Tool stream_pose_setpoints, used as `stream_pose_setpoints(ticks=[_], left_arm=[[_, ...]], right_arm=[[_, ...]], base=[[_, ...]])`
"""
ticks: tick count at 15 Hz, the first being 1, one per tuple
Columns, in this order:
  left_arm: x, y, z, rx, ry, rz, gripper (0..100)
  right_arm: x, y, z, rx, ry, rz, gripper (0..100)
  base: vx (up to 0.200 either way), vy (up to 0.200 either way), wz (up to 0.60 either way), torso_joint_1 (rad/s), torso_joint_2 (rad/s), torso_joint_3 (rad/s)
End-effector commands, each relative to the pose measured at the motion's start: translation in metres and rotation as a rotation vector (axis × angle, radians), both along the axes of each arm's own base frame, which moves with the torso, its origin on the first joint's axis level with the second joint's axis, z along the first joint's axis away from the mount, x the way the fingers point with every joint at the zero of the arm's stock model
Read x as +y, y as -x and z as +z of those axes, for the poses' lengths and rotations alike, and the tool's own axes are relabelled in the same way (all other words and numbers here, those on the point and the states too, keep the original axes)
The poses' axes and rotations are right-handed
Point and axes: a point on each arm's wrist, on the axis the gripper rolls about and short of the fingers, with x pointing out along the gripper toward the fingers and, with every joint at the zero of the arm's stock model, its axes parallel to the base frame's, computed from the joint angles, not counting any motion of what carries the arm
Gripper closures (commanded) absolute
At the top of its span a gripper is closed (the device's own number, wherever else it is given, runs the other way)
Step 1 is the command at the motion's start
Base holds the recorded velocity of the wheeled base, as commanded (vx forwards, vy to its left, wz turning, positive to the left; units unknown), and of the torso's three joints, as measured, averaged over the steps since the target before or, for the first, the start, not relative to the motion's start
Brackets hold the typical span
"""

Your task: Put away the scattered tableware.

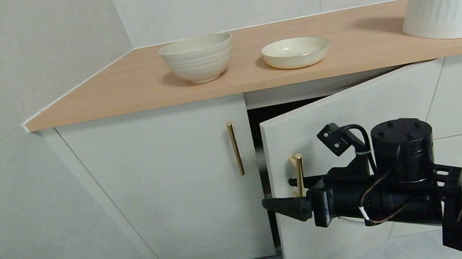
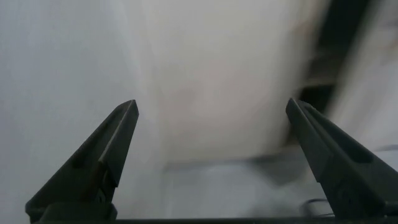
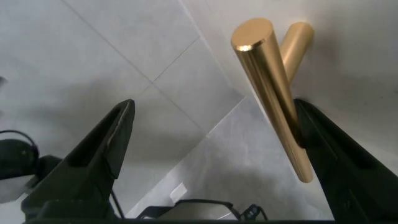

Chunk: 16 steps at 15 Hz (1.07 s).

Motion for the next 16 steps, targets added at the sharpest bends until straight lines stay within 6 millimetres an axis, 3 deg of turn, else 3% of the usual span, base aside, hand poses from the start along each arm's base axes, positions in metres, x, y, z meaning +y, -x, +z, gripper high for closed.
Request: stream_pose_setpoints(ticks=[1,2,3,4,5,8,10,12,13,16], left_arm=[[-0.004,-0.002,0.063,0.042,0.005,-0.18,0],[-0.006,-0.025,0.095,0.116,0.013,-0.276,0],[-0.007,-0.045,0.11,0.18,0.023,-0.339,0],[-0.007,-0.049,0.112,0.192,0.025,-0.35,0],[-0.011,-0.098,0.119,0.358,0.059,-0.47,0],[-0.034,-0.182,0.111,0.496,0.124,-0.597,0],[-0.053,-0.214,0.105,0.49,0.214,-0.628,0],[-0.071,-0.23,0.097,0.489,0.302,-0.629,0],[-0.075,-0.231,0.091,0.491,0.299,-0.649,100],[-0.1,-0.232,0.082,0.537,0.277,-0.744,100]], right_arm=[[-0.007,0.008,0.0,-0.002,-0.005,0.001,0],[-0.009,0.011,-0.003,-0.018,-0.019,0.003,0],[-0.01,0.014,-0.004,-0.027,-0.024,0.006,0],[-0.01,0.014,-0.005,-0.026,-0.023,0.006,0],[-0.009,0.016,-0.003,-0.036,-0.031,0.014,0],[-0.011,0.023,-0.004,-0.031,-0.026,0.026,0],[-0.01,0.023,-0.004,-0.031,-0.024,0.027,0],[-0.007,0.026,-0.005,-0.029,-0.02,0.041,0],[-0.007,0.026,-0.005,-0.029,-0.02,0.038,0],[-0.008,0.026,-0.005,-0.03,-0.02,0.033,0]], base=[[0.0,0.0,0.0,0.0,0.0,0.0],[0.0,0.0,0.0,0.0,0.0,0.0],[0.0,0.0,0.0,0.0,0.0,0.0],[0.0,0.0,0.0,0.0,0.0,0.0],[0.0,0.0,0.0,0.0,0.0,0.0],[0.0,0.0,0.0,0.0,0.0,0.0],[0.0,0.0,0.0,0.0,0.0,0.0],[0.0,0.0,0.0,0.0,0.0,0.0],[0.0,0.0,0.0,0.0,0.0,0.0],[0.0,0.0,0.0,0.0,0.0,0.0]])
